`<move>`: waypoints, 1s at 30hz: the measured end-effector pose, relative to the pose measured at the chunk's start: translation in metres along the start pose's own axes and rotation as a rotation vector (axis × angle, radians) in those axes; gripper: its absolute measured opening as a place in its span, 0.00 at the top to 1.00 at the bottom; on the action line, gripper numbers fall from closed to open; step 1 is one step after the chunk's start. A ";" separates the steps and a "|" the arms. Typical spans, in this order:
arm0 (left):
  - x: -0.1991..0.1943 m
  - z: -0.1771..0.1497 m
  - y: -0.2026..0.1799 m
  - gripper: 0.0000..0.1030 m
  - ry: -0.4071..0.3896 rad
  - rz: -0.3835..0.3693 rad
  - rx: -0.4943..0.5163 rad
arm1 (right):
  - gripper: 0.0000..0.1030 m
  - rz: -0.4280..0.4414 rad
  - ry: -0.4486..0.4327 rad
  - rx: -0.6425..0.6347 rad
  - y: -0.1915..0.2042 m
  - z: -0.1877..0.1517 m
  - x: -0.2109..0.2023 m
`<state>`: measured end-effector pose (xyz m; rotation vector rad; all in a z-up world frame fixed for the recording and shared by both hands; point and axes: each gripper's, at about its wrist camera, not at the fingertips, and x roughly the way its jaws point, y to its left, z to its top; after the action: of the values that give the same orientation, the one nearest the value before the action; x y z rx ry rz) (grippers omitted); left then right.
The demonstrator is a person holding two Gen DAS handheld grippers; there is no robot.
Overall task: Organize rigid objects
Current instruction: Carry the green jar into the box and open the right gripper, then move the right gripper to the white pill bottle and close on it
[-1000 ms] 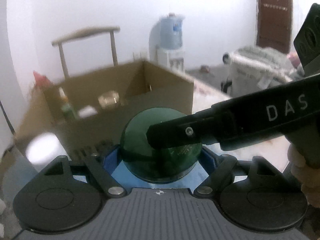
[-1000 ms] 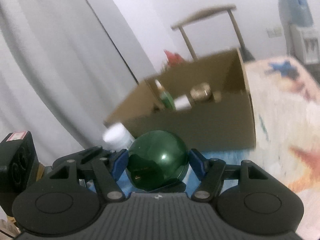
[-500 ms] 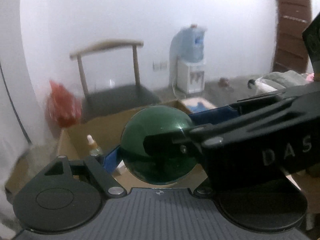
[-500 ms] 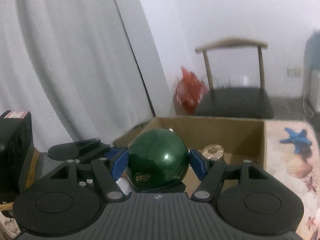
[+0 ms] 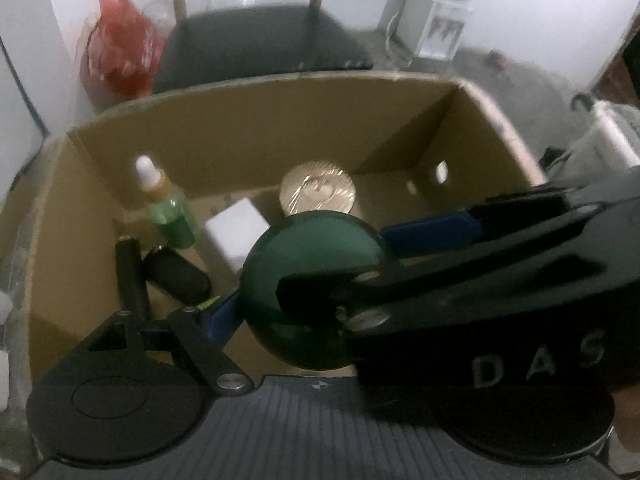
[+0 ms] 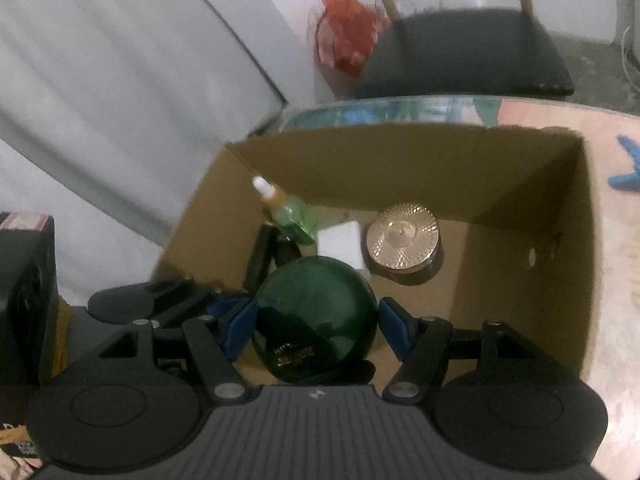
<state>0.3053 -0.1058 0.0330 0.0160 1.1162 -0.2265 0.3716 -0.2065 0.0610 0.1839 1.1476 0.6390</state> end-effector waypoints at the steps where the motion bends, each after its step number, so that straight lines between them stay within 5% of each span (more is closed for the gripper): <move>1: 0.004 0.002 0.000 0.20 0.022 0.006 0.000 | 0.31 0.003 0.019 0.010 -0.003 0.002 0.005; 8: 0.030 0.013 0.006 0.20 0.167 0.000 -0.070 | 0.32 0.026 0.120 0.094 -0.023 0.008 0.031; 15: 0.036 0.013 0.007 0.20 0.209 0.001 -0.079 | 0.32 0.039 0.136 0.124 -0.031 0.001 0.036; 25: -0.002 0.011 0.006 0.08 0.109 -0.001 -0.080 | 0.32 0.043 0.069 0.110 -0.029 0.002 0.021; 30: -0.043 -0.001 0.005 0.08 -0.002 -0.012 -0.069 | 0.32 0.078 -0.062 0.104 -0.018 -0.006 -0.019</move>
<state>0.2874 -0.0936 0.0708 -0.0521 1.1221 -0.1983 0.3684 -0.2326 0.0651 0.3364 1.1184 0.6381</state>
